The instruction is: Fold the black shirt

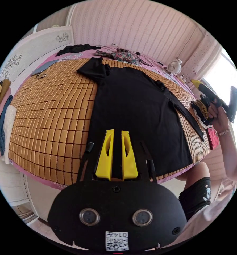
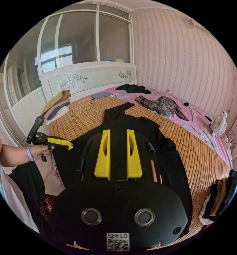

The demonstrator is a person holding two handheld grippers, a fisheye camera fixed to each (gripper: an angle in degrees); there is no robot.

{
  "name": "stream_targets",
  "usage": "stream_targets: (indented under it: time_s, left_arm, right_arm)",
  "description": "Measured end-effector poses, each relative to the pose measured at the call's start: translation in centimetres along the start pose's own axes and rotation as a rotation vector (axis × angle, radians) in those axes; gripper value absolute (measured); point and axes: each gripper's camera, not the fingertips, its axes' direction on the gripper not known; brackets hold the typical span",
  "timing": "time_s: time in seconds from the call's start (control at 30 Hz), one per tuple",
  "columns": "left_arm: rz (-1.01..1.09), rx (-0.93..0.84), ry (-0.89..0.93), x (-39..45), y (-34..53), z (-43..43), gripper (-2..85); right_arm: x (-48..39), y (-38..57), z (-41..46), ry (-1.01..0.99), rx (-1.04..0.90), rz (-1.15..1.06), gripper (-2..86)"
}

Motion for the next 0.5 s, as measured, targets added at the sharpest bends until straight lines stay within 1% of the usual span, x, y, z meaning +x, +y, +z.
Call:
stream_targets:
  time_s: [0.07,0.13,0.17,0.23,0.27,0.33,0.37,0.47,0.5]
  left_arm:
    - [-0.025,0.006,0.016,-1.7,0.6,-0.3,2.5]
    - [-0.036,-0.043,0.012,-3.1,1.1,0.0,1.7]
    - [-0.029,-0.061,0.033,-3.8,1.5,0.2,1.2]
    - [-0.030,-0.040,0.084,-5.1,2.0,-0.6,0.4]
    - [-0.014,-0.036,0.098,-5.7,2.3,-1.1,-0.1]
    - [0.012,-0.033,0.111,-6.5,2.6,-1.8,-0.2]
    - [0.015,-0.033,0.120,-7.1,2.8,-2.3,-0.3]
    - [0.037,-0.032,0.119,-8.1,3.2,-3.6,-0.4]
    - [0.039,-0.030,0.117,-8.4,3.4,-4.1,-0.4]
  right_arm:
    - [-1.6,-4.2,4.8,-0.058,-0.041,-0.056,7.0]
    - [-2.9,-9.2,12.2,-0.174,-0.190,-0.082,7.3]
    - [-3.2,-10.4,14.0,-0.199,-0.219,-0.083,7.3]
    - [-4.8,-14.6,20.5,-0.257,-0.299,-0.094,7.3]
    - [-5.3,-15.6,22.0,-0.254,-0.313,-0.106,7.3]
    - [-7.8,-19.1,27.6,-0.186,-0.349,-0.158,7.3]
    - [-8.2,-19.8,29.1,-0.163,-0.359,-0.145,7.3]
    - [-8.6,-22.2,35.0,-0.139,-0.355,-0.028,5.8]
    - [-8.5,-22.7,37.3,-0.088,-0.387,0.006,4.9]
